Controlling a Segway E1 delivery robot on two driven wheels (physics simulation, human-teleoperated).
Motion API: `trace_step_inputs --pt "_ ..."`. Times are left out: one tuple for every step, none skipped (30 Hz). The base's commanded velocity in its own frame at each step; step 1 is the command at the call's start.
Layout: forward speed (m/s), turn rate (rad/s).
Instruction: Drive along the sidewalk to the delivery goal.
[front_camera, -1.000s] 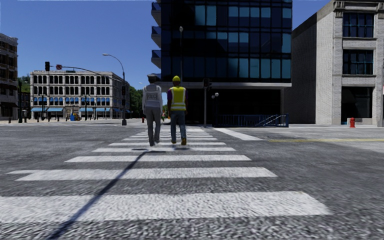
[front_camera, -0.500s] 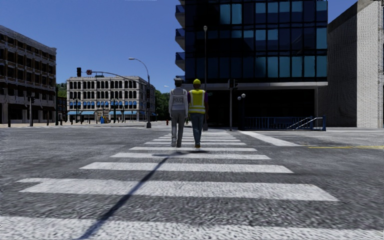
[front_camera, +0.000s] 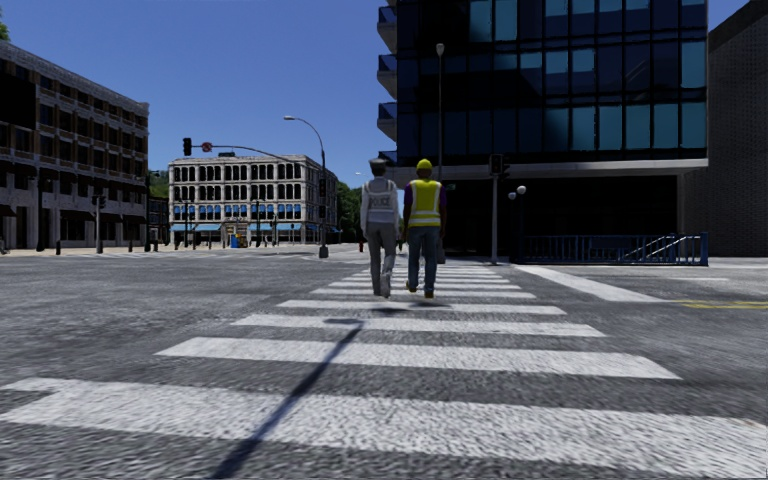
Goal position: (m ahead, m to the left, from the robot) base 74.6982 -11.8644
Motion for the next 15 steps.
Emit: trace_step_inputs --pt "1.2 0.0" --pt "1.21 0.0" --pt "1.21 0.0" --pt "1.21 0.0" --pt "1.21 0.0" --pt "1.21 0.0" --pt "1.21 0.0" --pt "1.21 0.0" --pt "1.21 0.0" --pt "1.21 0.0" --pt "1.21 0.0" --pt "1.21 0.0" --pt "1.21 0.0" --pt "1.21 0.0" --pt "1.21 0.0"
